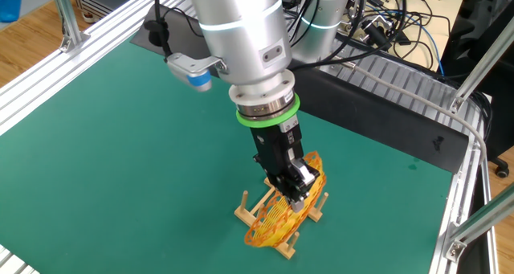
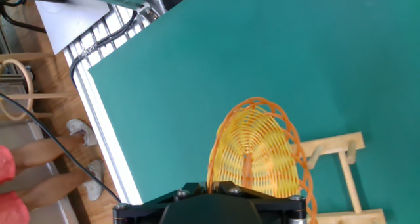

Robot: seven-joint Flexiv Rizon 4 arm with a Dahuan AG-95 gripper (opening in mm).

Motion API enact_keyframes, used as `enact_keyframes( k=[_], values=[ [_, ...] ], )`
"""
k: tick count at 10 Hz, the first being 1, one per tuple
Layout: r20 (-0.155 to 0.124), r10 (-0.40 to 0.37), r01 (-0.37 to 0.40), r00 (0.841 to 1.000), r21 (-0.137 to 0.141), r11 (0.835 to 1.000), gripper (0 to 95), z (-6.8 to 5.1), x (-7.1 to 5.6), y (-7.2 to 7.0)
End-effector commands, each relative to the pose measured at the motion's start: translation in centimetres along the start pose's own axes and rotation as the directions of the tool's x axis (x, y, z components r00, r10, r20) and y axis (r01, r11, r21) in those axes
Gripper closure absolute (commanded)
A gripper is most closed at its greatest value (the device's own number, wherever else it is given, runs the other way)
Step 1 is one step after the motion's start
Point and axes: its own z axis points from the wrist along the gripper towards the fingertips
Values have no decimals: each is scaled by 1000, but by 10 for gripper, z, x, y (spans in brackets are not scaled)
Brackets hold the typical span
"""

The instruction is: Put the dish on the dish rack

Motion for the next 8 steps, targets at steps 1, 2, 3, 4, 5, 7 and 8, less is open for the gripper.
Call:
enact_keyframes(
  k=[1, 2, 3, 4, 5, 7, 8],
  values=[
    [-7, 16, -16, 1000, -3, 1000, 950, 0, -1, 1],
    [-8, 18, -18, 1000, -3, 1000, 950, 0, -1, 0],
    [-9, 17, -17, 1000, -3, 1000, 950, 0, -2, -1],
    [-9, 13, -13, 1000, -2, 1000, 950, 0, -2, -1],
    [-4, 17, -17, 1000, -3, 1000, 950, 0, -2, -2],
    [-1, 26, -26, 1000, 0, 1000, 950, 1, 0, -1],
    [-1, 35, -35, 999, 0, 999, 950, 1, 1, -1]
  ],
)
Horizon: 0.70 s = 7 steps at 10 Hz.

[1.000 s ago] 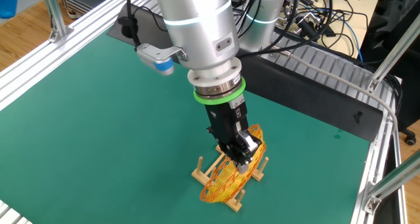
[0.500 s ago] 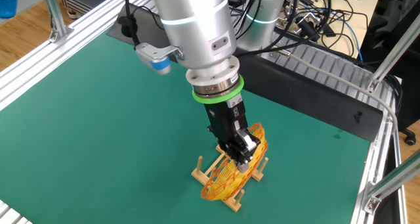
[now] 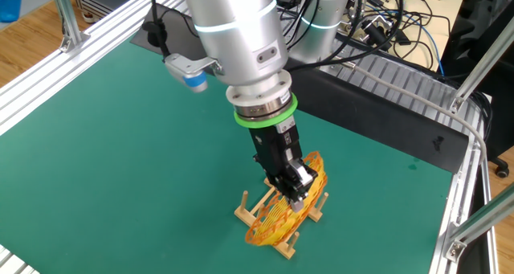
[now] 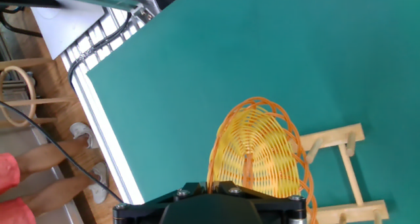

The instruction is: Put the dish on the dish rack

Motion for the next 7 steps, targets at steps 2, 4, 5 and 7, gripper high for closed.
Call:
enact_keyframes(
  k=[2, 4, 5, 7],
  values=[
    [-4, 38, -38, 999, 16, 999, 950, 0, -1, 1],
    [-26, 57, -54, 998, 111, 992, 950, 0, -1, 1],
    [-41, 80, -74, 996, 133, 988, 950, 0, -1, 1],
    [-69, 115, -102, 991, 172, 980, 950, 0, -1, 1]
  ],
)
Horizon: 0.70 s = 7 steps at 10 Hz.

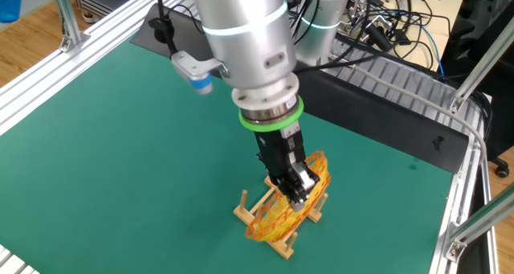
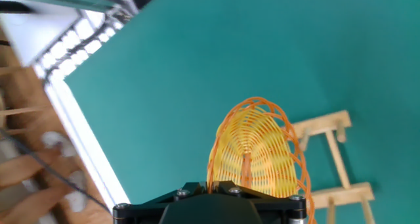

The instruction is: Put the dish on the dish rack

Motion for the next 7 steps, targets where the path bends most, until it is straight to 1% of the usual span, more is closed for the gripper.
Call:
enact_keyframes(
  k=[1, 3, 5, 6, 7],
  values=[
    [-49, 34, -31, 998, 59, 998, 950, 0, -2, 0],
    [-60, 38, -34, 997, 65, 997, 950, 0, -2, 0],
    [-54, 29, -26, 998, 69, 997, 950, 0, -2, 0],
    [-52, 30, -27, 998, 63, 998, 950, 0, -2, 0],
    [-48, 36, -34, 998, 46, 998, 950, 1, -2, 0]
  ],
)
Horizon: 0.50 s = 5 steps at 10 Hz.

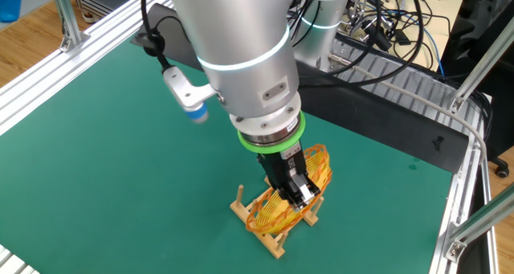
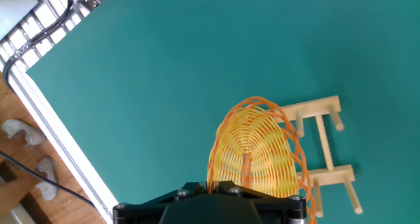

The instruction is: Put the dish on the dish rack

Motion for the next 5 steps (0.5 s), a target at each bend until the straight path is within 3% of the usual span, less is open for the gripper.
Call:
enact_keyframes(
  k=[1, 2, 3, 5],
  values=[
    [17, 21, -20, 1000, -69, 997, 950, 2, 0, 0],
    [36, 23, -19, 999, -104, 994, 950, 5, -1, 2],
    [37, 44, -39, 998, -140, 989, 950, 8, -1, 3],
    [43, 51, -44, 998, -157, 987, 950, 9, -1, 4]
  ],
)
